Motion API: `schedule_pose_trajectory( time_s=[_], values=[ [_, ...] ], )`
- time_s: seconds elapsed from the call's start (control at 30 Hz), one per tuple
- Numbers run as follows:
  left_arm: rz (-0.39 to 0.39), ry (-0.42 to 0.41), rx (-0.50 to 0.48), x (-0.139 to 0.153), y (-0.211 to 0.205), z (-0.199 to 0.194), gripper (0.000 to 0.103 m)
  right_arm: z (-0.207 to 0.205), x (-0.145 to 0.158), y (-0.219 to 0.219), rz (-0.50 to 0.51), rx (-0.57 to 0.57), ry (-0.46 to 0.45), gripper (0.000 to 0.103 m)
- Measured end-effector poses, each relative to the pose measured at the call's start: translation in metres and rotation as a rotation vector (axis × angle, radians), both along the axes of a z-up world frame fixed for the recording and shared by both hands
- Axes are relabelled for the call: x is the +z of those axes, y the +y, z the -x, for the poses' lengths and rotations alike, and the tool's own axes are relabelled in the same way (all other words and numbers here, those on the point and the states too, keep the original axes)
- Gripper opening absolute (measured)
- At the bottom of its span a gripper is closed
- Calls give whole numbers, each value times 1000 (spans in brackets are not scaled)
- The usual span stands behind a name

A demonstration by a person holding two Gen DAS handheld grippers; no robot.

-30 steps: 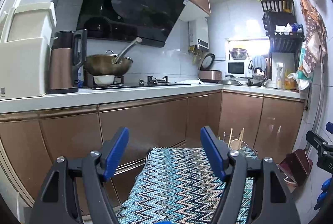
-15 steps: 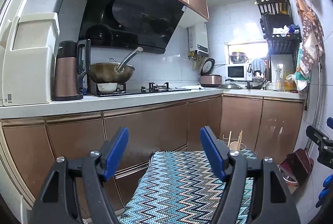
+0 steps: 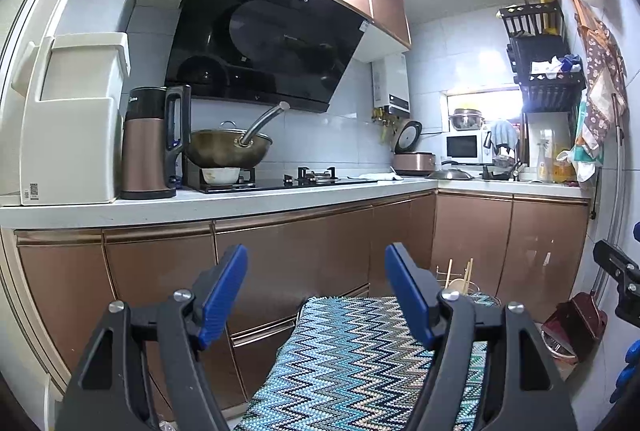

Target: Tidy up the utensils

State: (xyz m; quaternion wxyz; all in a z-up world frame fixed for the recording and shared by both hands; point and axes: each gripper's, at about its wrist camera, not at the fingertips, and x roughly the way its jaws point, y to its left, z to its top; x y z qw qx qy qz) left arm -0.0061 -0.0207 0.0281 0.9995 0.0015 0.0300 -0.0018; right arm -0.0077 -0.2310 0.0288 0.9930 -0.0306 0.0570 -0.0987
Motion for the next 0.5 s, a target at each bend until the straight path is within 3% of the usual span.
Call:
schedule_pose_trajectory(
  time_s=[0.5],
  values=[
    [-1,29,10,-3,3,4,70,10,2,9,4,11,-12,103]
  ],
)
